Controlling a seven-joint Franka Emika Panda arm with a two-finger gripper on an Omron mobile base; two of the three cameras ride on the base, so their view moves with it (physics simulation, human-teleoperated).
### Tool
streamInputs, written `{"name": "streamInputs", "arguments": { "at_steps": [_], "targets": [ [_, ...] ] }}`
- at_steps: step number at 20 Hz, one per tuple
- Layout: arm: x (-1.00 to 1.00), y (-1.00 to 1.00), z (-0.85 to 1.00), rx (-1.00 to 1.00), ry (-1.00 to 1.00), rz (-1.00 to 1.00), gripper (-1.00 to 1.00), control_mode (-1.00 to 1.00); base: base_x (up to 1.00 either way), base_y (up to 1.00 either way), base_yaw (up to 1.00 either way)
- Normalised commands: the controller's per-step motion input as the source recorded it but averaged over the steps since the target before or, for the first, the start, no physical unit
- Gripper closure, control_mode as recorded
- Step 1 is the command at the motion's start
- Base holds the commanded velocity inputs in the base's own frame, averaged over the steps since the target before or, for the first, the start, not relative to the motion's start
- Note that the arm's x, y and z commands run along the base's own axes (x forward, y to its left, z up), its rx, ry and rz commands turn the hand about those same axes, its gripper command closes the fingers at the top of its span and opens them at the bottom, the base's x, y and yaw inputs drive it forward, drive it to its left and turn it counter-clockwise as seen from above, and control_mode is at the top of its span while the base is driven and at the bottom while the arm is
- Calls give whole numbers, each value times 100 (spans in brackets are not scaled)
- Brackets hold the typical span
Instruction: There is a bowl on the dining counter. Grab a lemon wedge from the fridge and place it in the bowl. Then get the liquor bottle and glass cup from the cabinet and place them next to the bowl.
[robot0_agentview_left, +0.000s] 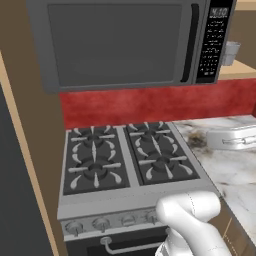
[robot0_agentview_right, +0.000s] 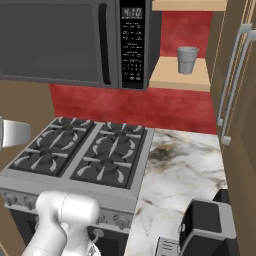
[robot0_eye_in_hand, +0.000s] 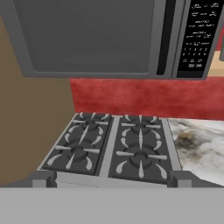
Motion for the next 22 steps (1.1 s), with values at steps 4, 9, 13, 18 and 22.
{"name": "streamInputs", "arguments": {
  "at_steps": [4,9,13,18,22],
  "targets": [
    [0,0,0,0,0,0,-100,100,0,-88,3],
    [0,0,0,0,0,0,-100,100,12,-75,0],
    [0,0,0,0,0,0,-100,100,39,-67,0],
    [0,0,0,0,0,0,-100,100,44,-58,-16],
    [0,0,0,0,0,0,-100,100,41,-49,-24]
  ]
}}
